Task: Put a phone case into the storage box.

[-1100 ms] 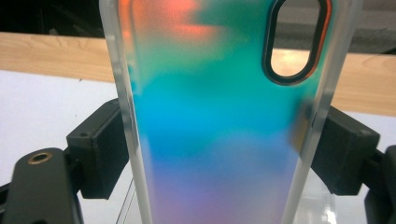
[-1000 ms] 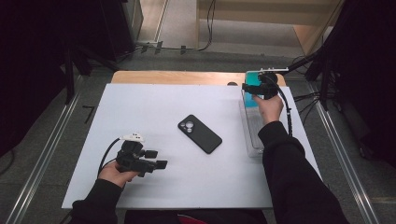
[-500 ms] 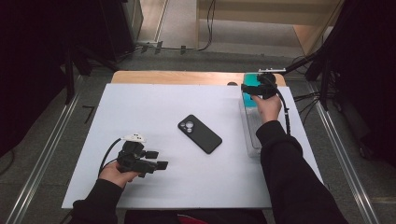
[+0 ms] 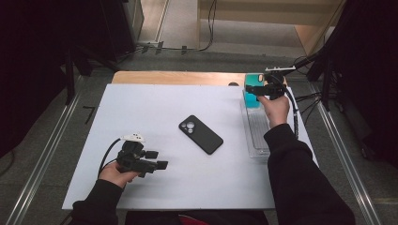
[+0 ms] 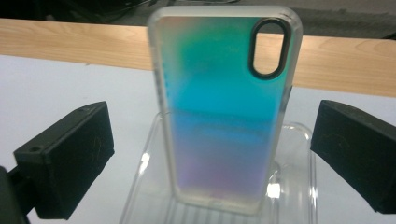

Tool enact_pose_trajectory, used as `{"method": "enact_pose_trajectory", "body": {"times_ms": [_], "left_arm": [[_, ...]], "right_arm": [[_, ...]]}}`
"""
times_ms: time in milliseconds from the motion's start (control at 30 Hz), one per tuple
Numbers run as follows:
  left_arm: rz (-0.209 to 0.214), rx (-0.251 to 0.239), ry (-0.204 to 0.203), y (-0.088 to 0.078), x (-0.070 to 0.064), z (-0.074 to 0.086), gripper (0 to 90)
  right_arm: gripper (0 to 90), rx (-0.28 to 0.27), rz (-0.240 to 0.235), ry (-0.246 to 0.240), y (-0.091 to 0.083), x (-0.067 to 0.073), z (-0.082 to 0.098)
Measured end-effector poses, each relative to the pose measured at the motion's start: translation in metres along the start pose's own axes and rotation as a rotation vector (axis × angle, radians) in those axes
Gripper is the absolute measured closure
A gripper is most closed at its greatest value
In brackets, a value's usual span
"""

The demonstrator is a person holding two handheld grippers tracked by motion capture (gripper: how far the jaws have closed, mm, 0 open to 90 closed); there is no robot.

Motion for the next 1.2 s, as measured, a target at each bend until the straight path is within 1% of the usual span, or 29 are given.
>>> {"method": "enact_pose_trajectory", "body": {"times_ms": [67, 133, 167, 200, 233, 300, 367, 433, 467, 533, 633, 700, 733, 833, 900, 967, 1033, 1133, 1200], "left_arm": [[0.0, 0.001, 0.0, 0.0, 0.0, 0.0, 29.4], [-0.001, -0.002, -0.004, -0.001, 0.0, 0.0, 29.4], [-0.002, 0.0, -0.006, -0.002, 0.001, 0.0, 29.4], [-0.004, 0.001, -0.006, -0.002, 0.001, 0.0, 29.4], [-0.002, 0.0, -0.006, -0.003, 0.001, 0.0, 29.4], [-0.005, -0.005, -0.013, -0.004, 0.002, 0.0, 29.4], [-0.005, -0.009, -0.011, -0.006, 0.003, -0.001, 29.4], [-0.008, -0.014, -0.013, -0.007, 0.002, -0.001, 29.4], [-0.005, -0.019, -0.014, -0.008, 0.002, -0.001, 29.4], [-0.007, -0.019, -0.016, -0.01, 0.002, -0.002, 29.4], [-0.005, -0.023, -0.017, -0.012, 0.002, -0.002, 29.4], [-0.003, -0.027, -0.018, -0.013, 0.0, -0.002, 29.4], [-0.001, -0.027, -0.017, -0.013, 0.0, -0.002, 29.4], [0.005, -0.031, -0.017, -0.013, 0.0, -0.004, 29.4], [0.006, -0.026, -0.018, -0.013, -0.001, -0.003, 29.4], [0.006, -0.024, -0.015, -0.014, -0.002, -0.003, 29.4], [0.008, -0.027, -0.016, -0.014, -0.002, -0.003, 29.4], [0.012, -0.021, -0.014, -0.014, -0.003, -0.002, 29.4], [0.018, -0.025, -0.014, -0.015, -0.004, -0.002, 29.4]], "right_arm": [[0.0, 0.004, -0.013, -0.001, -0.007, 0.003, 0.0], [0.0, 0.01, -0.039, 0.0, -0.013, 0.006, 0.001], [0.0, 0.02, -0.045, -0.006, -0.017, 0.007, 0.002], [0.0, 0.032, -0.056, -0.026, -0.021, 0.01, 0.004], [0.0, 0.032, -0.065, -0.032, -0.023, 0.012, 0.004], [0.0, 0.034, -0.1, -0.051, -0.031, 0.017, 0.007], [0.0, 0.024, -0.139, -0.06, -0.037, 0.022, 0.01], [0.0, 0.009, -0.157, -0.081, -0.043, 0.026, 0.012], [0.0, 0.003, -0.163, -0.084, -0.046, 0.029, 0.014], [0.0, 0.007, -0.179, -0.103, -0.049, 0.033, 0.016], [0.5, 0.011, -0.218, -0.122, -0.055, 0.04, 0.021], [10.0, 0.013, -0.236, -0.135, -0.059, 0.044, 0.025], [11.4, 0.012, -0.254, -0.137, -0.061, 0.046, 0.027], [12.1, 0.012, -0.316, -0.145, -0.067, 0.052, 0.034], [15.1, 0.011, -0.339, -0.164, -0.071, 0.057, 0.037], [18.6, 0.003, -0.361, -0.17, -0.075, 0.062, 0.041], [18.9, 0.002, -0.378, -0.178, -0.077, 0.067, 0.045], [19.4, 0.015, -0.401, -0.202, -0.079, 0.076, 0.05], [20.7, 0.012, -0.427, -0.202, -0.081, 0.079, 0.053]]}}
Point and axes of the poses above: each handheld gripper's, and its own axes: y roughly forward along the jaws, z roughly out of its underside, x roughly to its left, the point moved 1 cm from there along y, roughly forward along the jaws, and after that the axes turned 10 degrees about -y, right-handed, at the moved point
